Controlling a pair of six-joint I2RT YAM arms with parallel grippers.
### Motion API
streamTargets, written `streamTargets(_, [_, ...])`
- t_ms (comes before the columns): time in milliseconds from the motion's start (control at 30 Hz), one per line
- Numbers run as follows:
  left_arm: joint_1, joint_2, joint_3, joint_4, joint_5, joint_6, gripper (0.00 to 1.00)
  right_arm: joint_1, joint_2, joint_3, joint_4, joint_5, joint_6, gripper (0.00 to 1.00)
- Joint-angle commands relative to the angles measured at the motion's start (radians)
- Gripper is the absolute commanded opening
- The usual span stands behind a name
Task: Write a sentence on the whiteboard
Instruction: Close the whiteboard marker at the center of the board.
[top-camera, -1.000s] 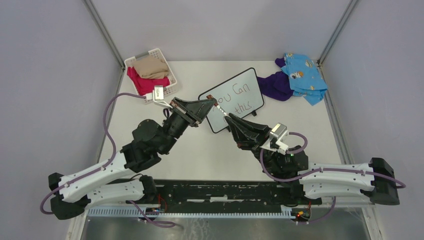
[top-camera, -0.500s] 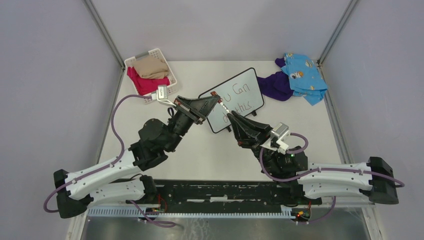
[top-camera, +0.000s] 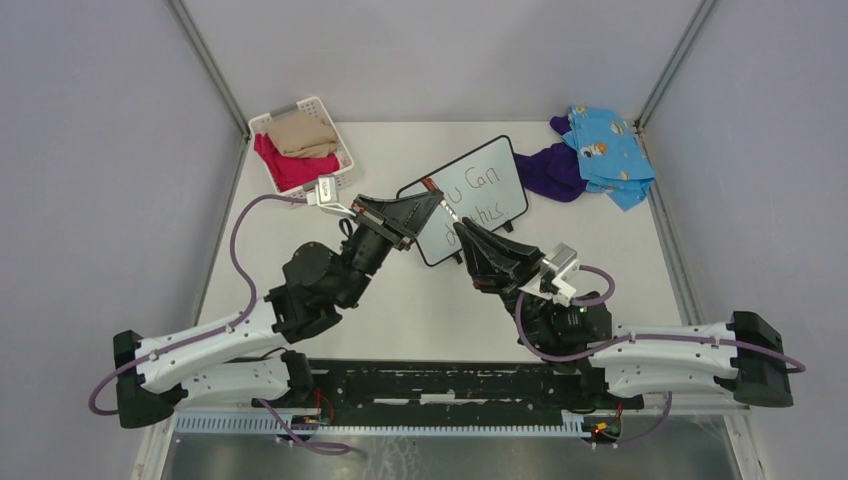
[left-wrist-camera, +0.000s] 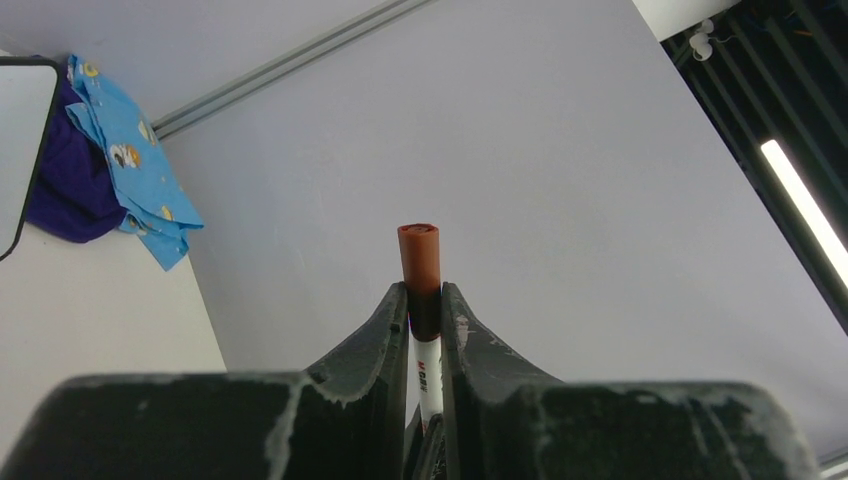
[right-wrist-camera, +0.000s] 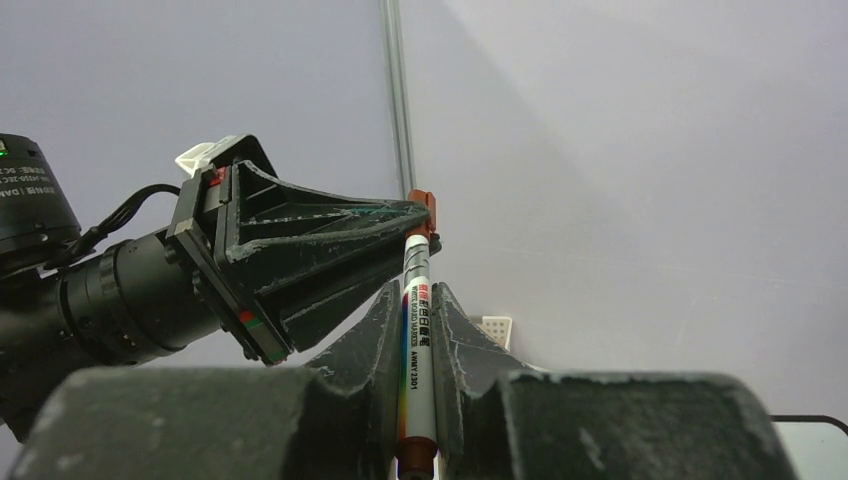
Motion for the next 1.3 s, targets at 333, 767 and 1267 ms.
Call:
streamTargets(333, [-0.144, 0.016, -0.026, -0.082, 0.085, 0.043, 0.02, -0.043, 0.033, 0.068, -0.024, 0.013, 0.003, 0.0])
streamTargets(767, [-0.139, -0.083, 0.048, -0.16, -0.043, 0.188, 0.73, -0.043, -0.061, 0.04, -0.136, -0.137, 0.062, 0.0])
streamTargets(1267, [-0.108, -0.119, 0.124, -0.184, -0.073, 0.301, 0.68, -0.043, -0.11, 0.011, -0.156, -0.249, 0.107, 0.0])
